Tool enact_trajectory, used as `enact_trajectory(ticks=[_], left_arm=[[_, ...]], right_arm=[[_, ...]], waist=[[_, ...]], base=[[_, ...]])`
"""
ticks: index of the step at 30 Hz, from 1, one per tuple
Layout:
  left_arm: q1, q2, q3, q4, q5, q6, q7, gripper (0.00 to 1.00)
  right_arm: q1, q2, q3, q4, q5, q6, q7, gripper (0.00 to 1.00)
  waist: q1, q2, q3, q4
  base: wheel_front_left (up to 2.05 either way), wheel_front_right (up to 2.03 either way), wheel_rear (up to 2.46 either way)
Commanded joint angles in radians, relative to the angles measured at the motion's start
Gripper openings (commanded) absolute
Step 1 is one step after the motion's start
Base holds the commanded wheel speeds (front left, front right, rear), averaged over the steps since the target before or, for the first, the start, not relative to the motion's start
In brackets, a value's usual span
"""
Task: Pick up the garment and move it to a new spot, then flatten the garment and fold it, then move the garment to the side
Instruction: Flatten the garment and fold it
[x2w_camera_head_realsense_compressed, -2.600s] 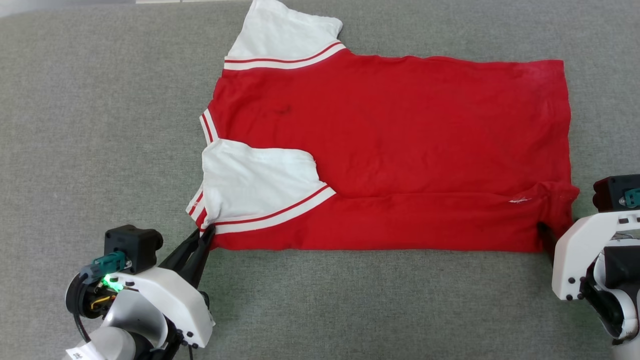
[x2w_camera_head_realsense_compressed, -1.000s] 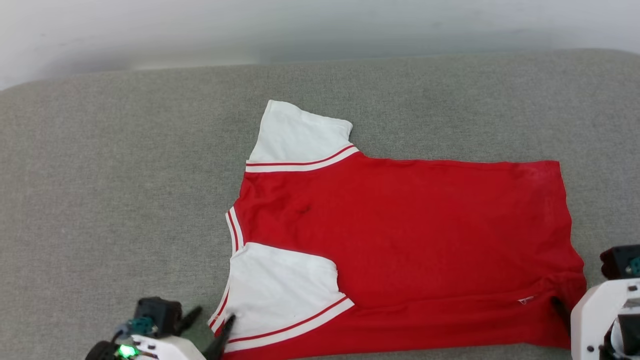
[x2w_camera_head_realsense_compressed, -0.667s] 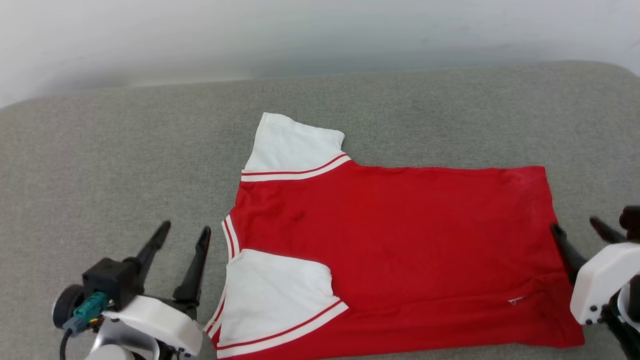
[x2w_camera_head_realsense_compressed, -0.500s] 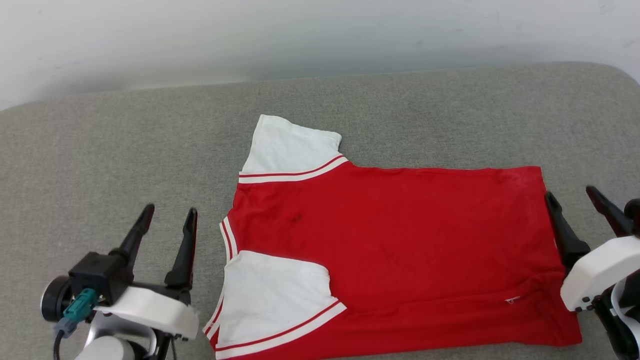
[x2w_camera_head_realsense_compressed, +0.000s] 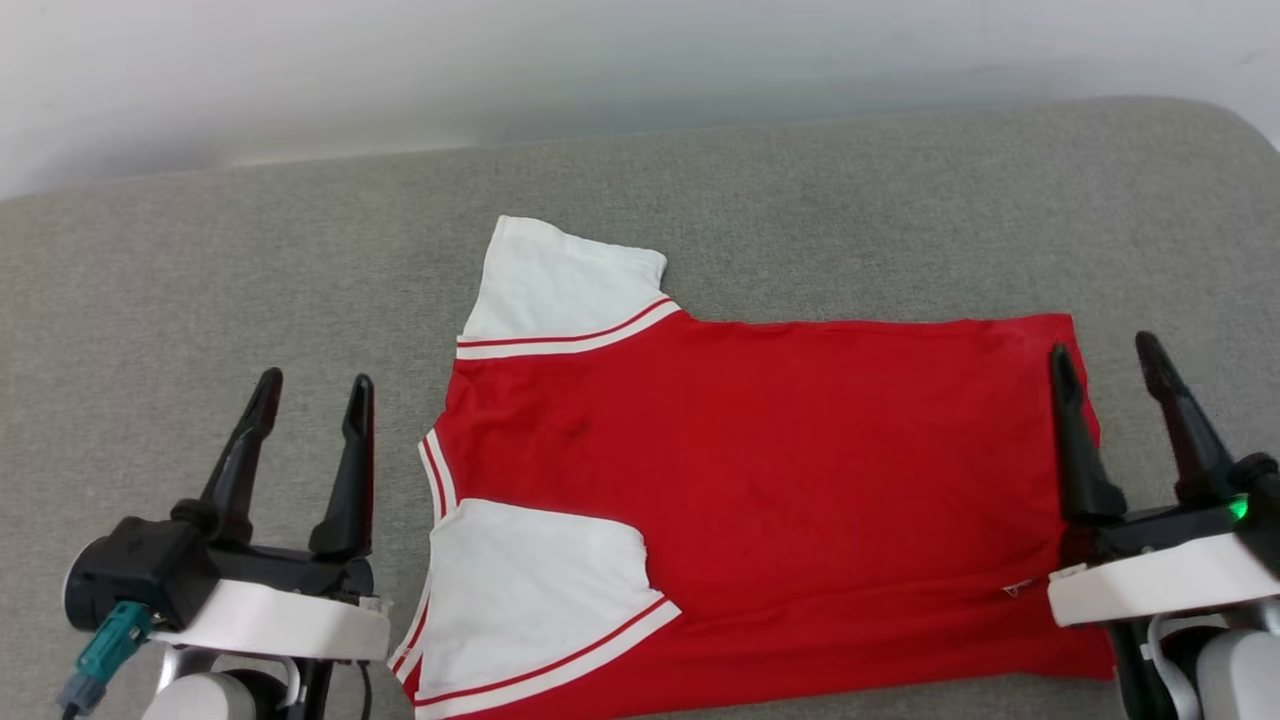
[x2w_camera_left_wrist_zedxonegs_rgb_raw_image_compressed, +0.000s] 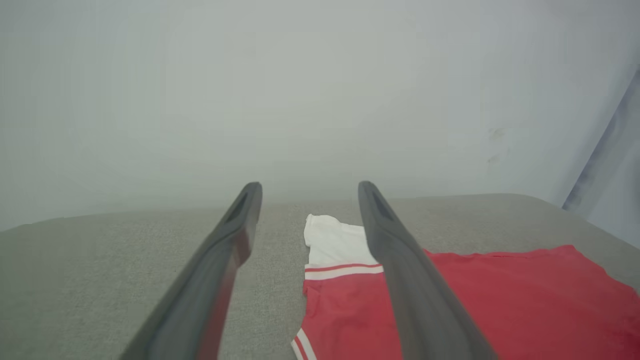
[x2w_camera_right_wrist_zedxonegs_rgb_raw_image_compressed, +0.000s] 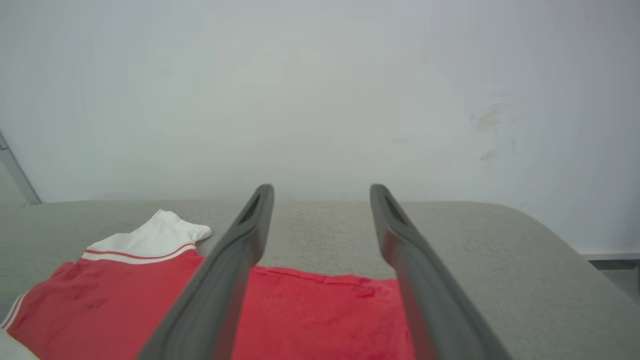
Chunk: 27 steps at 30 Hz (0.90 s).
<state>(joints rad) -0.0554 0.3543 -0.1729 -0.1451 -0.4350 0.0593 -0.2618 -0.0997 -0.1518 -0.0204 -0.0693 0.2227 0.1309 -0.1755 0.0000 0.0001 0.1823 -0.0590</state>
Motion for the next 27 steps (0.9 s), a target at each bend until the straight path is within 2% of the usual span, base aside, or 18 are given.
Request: enact_trajectory(ticks=[1, 5, 8, 12, 15, 23, 27], left_arm=[[-0.008, -0.009, 0.019, 0.012, 0.009, -0.028, -0.004, 1.0], [-0.067, 0.012, 0.031, 0.069, 0.029, -0.096, -0.003, 1.0], [-0.15, 0.053, 0.016, 0.119, 0.006, -0.136, 0.064, 1.0], [-0.298, 0.135, -0.024, 0.173, -0.044, -0.173, 0.242, 1.0], [-0.427, 0.205, -0.058, 0.207, -0.101, -0.185, 0.394, 1.0], [-0.73, 0.36, -0.157, 0.302, -0.281, -0.189, 0.844, 1.0], [-0.837, 0.405, -0.174, 0.352, -0.327, -0.189, 1.021, 1.0]], right_arm=[[-0.009, 0.009, 0.008, 0.013, -0.005, 0.0, -0.018, 1.0], [-0.034, 0.018, 0.024, 0.032, -0.011, 0.0, -0.046, 1.0], [-0.056, 0.022, 0.029, 0.035, -0.013, 0.0, -0.054, 1.0], [-0.083, 0.027, 0.038, 0.042, -0.016, 0.0, -0.061, 1.0], [-0.102, 0.04, 0.045, 0.048, -0.015, 0.0, -0.066, 1.0], [-0.14, 0.073, 0.092, 0.08, -0.001, 0.0, -0.086, 1.0], [-0.157, 0.086, 0.117, 0.1, 0.008, 0.0, -0.089, 1.0]], waist=[[0.0, -0.0001, 0.012, -0.011], [0.0, -0.0001, 0.045, -0.033], [0.0, -0.0001, 0.083, -0.059], [0.0, -0.0001, 0.144, -0.101], [0.0, -0.0001, 0.192, -0.134], [0.0, -0.0001, 0.296, -0.229], [0.0, -0.0001, 0.338, -0.274]], base=[[0.0, 0.0, 0.0], [0.0, 0.0, 0.0], [0.0, 0.0, 0.0], [0.0, 0.0, 0.0], [0.0, 0.0, 0.0], [0.0, 0.0, 0.0], [0.0, 0.0, 0.0]])
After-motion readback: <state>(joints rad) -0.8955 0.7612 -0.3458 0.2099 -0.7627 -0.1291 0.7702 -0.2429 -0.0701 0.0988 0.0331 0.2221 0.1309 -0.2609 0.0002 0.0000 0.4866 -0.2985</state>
